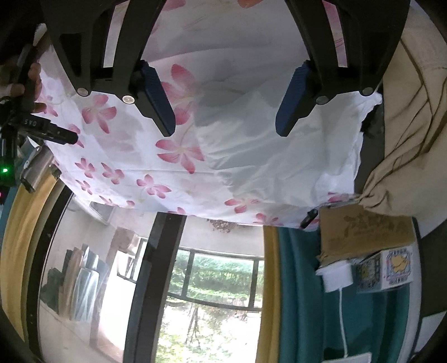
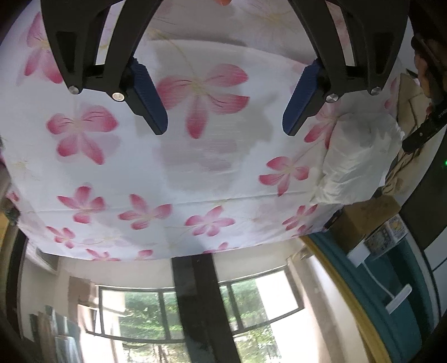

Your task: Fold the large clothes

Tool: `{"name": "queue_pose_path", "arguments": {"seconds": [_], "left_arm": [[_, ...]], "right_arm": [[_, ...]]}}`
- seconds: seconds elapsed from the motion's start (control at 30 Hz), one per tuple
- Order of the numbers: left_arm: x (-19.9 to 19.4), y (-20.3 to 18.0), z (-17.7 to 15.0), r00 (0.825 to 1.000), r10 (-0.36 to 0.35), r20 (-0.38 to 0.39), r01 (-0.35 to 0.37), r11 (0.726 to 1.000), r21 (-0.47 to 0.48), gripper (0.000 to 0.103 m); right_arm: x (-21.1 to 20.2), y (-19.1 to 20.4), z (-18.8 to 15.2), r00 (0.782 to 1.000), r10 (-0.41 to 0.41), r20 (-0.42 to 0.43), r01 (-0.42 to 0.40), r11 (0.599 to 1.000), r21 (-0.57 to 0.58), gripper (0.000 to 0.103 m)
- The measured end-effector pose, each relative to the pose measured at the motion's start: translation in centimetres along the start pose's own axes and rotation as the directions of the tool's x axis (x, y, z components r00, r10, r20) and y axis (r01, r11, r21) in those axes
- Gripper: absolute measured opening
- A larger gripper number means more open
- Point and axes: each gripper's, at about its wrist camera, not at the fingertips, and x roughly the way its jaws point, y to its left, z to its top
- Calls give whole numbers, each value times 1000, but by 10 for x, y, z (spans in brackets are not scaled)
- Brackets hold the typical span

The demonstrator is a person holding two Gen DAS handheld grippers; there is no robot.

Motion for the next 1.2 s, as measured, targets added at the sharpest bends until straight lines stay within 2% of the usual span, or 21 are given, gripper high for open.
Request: {"name": "queue_pose_path", "arguments": {"seconds": [0.17,0.33,0.5,0.6,0.7,0.93,1.2], "left_arm": [[-3,-17,8,998,-25,53,25,1000,8,78],[-9,-35,16,993,-25,114,19,999,47,78],[-20,-51,28,982,-28,189,12,996,83,78],[-27,-58,36,972,-21,233,-1,996,90,78],[-35,-67,41,956,23,291,-56,993,105,77],[-48,-76,53,939,-7,345,-39,991,127,78],[-67,-80,64,907,-32,421,-30,990,141,78]], "right_arm": [[-22,-18,2,998,-43,45,42,999,21,86],[-43,-30,7,992,-86,92,84,996,27,86],[-65,-37,14,980,-132,150,131,991,19,87],[-81,-39,21,968,-160,195,160,987,14,87],[-95,-38,27,954,-183,239,186,982,8,87],[-130,-32,41,915,-210,344,229,973,-14,88],[-162,-16,51,867,-228,443,275,960,-46,90]]}}
